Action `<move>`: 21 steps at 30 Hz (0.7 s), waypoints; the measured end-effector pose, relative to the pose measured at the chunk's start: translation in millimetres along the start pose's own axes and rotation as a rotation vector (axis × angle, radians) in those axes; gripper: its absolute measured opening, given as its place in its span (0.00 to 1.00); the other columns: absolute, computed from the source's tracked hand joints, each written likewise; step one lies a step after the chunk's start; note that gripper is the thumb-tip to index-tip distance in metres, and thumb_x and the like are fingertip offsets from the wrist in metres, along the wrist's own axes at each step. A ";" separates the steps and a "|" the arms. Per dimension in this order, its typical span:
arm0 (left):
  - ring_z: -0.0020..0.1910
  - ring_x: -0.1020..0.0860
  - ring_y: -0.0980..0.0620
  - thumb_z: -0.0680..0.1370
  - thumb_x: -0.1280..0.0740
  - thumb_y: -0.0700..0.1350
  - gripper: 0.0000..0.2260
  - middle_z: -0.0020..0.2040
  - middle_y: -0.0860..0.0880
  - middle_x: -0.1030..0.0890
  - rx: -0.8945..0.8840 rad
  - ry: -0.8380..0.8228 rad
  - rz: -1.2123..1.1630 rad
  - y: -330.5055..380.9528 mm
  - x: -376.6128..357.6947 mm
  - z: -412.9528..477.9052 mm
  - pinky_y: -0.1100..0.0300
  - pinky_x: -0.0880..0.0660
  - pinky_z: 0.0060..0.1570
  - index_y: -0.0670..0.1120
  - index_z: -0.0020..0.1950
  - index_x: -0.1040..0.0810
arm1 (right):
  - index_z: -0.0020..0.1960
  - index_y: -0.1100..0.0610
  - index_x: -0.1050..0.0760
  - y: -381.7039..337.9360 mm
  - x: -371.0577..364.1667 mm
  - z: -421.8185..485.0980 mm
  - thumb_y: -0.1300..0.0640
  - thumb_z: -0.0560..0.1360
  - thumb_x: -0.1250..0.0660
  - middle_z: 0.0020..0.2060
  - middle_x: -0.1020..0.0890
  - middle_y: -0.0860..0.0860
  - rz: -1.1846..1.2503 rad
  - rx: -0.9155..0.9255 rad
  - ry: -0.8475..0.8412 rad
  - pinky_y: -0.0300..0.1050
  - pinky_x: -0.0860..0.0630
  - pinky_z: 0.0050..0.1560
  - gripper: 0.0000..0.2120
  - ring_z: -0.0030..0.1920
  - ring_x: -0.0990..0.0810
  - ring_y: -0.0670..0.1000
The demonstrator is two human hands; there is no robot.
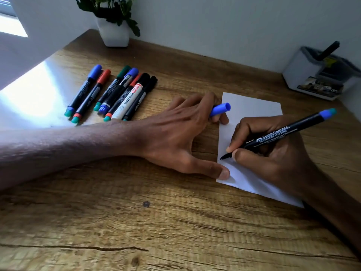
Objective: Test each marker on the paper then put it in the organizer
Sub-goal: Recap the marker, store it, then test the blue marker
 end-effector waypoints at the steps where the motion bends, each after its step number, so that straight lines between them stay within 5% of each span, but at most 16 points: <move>1: 0.58 0.47 0.83 0.68 0.33 0.75 0.38 0.52 0.74 0.42 0.006 0.003 -0.003 0.0 0.0 -0.1 0.83 0.48 0.57 0.51 0.65 0.39 | 0.36 0.63 0.19 0.0 -0.1 -0.3 0.64 0.67 0.29 0.29 0.19 0.55 -0.002 0.000 0.002 0.47 0.28 0.27 0.02 0.28 0.22 0.56; 5: 0.57 0.42 0.77 0.68 0.32 0.74 0.39 0.53 0.71 0.40 0.028 -0.016 -0.007 -0.2 0.2 -0.6 0.80 0.44 0.58 0.50 0.68 0.38 | 0.37 0.62 0.19 1.4 0.8 0.3 0.59 0.67 0.31 0.29 0.19 0.54 -0.011 0.008 0.010 0.50 0.27 0.27 0.06 0.28 0.22 0.56; 9: 0.48 0.42 0.68 0.69 0.33 0.74 0.35 0.52 0.73 0.43 0.048 -0.039 0.015 1.2 1.9 -0.9 0.79 0.43 0.55 0.54 0.60 0.44 | 0.37 0.62 0.19 1.7 0.1 1.3 0.59 0.68 0.31 0.31 0.18 0.52 -0.026 0.015 0.012 0.41 0.25 0.30 0.07 0.30 0.20 0.52; 11: 0.50 0.43 0.67 0.68 0.33 0.74 0.35 0.52 0.72 0.42 0.046 -0.039 0.024 1.6 1.1 -0.9 0.78 0.42 0.55 0.53 0.59 0.45 | 0.37 0.62 0.19 2.1 0.1 1.3 0.58 0.68 0.31 0.30 0.18 0.54 -0.031 0.012 0.017 0.40 0.26 0.30 0.07 0.30 0.20 0.52; 16: 0.62 0.38 0.62 0.68 0.33 0.75 0.41 0.59 0.63 0.37 0.025 -0.047 0.031 -1.6 -2.3 0.2 0.58 0.37 0.67 0.48 0.68 0.37 | 0.36 0.65 0.20 0.2 0.3 0.8 0.69 0.67 0.29 0.28 0.19 0.52 -0.031 0.000 0.010 0.29 0.31 0.29 0.02 0.26 0.23 0.42; 21: 0.59 0.39 0.64 0.68 0.33 0.75 0.41 0.58 0.64 0.37 0.040 -0.050 0.027 -0.6 -1.6 -0.3 0.58 0.37 0.66 0.47 0.68 0.37 | 0.36 0.65 0.20 -0.2 0.2 1.3 0.70 0.67 0.30 0.27 0.19 0.50 -0.024 -0.012 0.019 0.28 0.31 0.29 0.03 0.25 0.23 0.41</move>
Point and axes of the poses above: each hand's wrist, its own z-axis towards the middle knuckle, its own x-axis out of the back of the hand, y = z × x, the point moved 1 cm from there along z, towards the middle knuckle
